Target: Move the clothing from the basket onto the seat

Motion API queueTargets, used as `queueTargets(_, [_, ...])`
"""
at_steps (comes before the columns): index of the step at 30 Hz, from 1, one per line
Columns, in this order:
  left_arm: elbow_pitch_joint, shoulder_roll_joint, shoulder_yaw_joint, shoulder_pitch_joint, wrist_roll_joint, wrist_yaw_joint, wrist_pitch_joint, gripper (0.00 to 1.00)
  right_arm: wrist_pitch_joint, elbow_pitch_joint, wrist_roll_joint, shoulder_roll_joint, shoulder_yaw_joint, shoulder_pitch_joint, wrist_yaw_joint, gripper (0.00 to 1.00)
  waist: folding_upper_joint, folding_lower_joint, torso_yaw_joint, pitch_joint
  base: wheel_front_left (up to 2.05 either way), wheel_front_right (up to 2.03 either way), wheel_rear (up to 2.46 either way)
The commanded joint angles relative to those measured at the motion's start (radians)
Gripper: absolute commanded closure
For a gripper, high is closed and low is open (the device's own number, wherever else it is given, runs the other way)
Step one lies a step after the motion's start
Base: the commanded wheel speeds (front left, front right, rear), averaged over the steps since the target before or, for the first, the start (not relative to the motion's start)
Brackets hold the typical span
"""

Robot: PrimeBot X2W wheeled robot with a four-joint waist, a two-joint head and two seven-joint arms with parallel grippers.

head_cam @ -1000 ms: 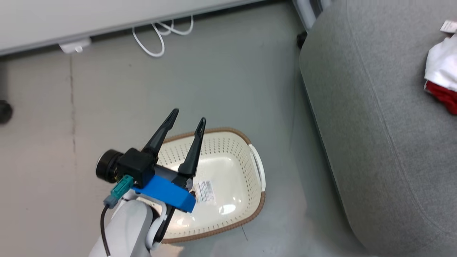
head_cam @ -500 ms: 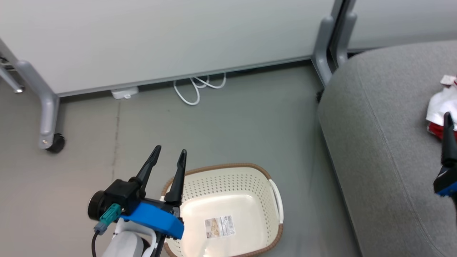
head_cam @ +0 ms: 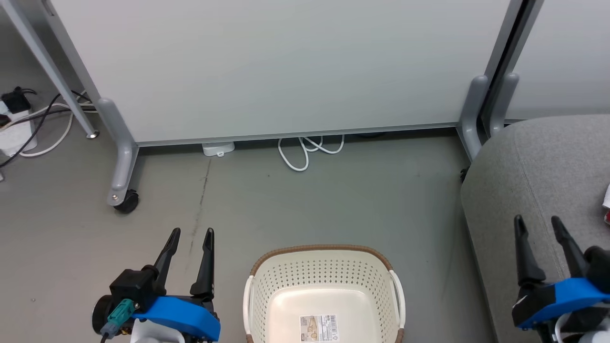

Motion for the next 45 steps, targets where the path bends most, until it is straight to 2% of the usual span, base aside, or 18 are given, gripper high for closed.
queueTargets(1, [0.003,-0.002,0.005,0.012,0.005,-0.001,-0.003,0.0,-0.006,-0.005,-0.007,0.005,0.004,0.022,0.0,0.0,-0.0001,0.0002,0.013,-0.011,0.0,0.0,0.0])
queueTargets(8, [0.034,0.005,0.013,0.018,-0.004,-0.001,-0.002,0.0,-0.049,-0.005,-0.013,0.038,0.029,0.083,0.0,0.0,-0.0001,0.0002,0.052,-0.032,0.0,0.0,0.0])
queueTargets(16, [0.059,0.01,0.015,0.01,-0.017,-0.001,-0.002,0.0,-0.062,0.027,0.01,0.043,0.07,0.108,0.0,0.0,-0.0001,0.0002,0.069,-0.037,0.0,0.0,0.0])
queueTargets(45, [0.059,0.002,0.0,0.005,-0.023,-0.001,-0.002,0.0,-0.06,0.05,0.044,0.043,0.093,0.095,0.0,0.0,-0.0001,0.0002,0.06,-0.028,0.0,0.0,0.0])
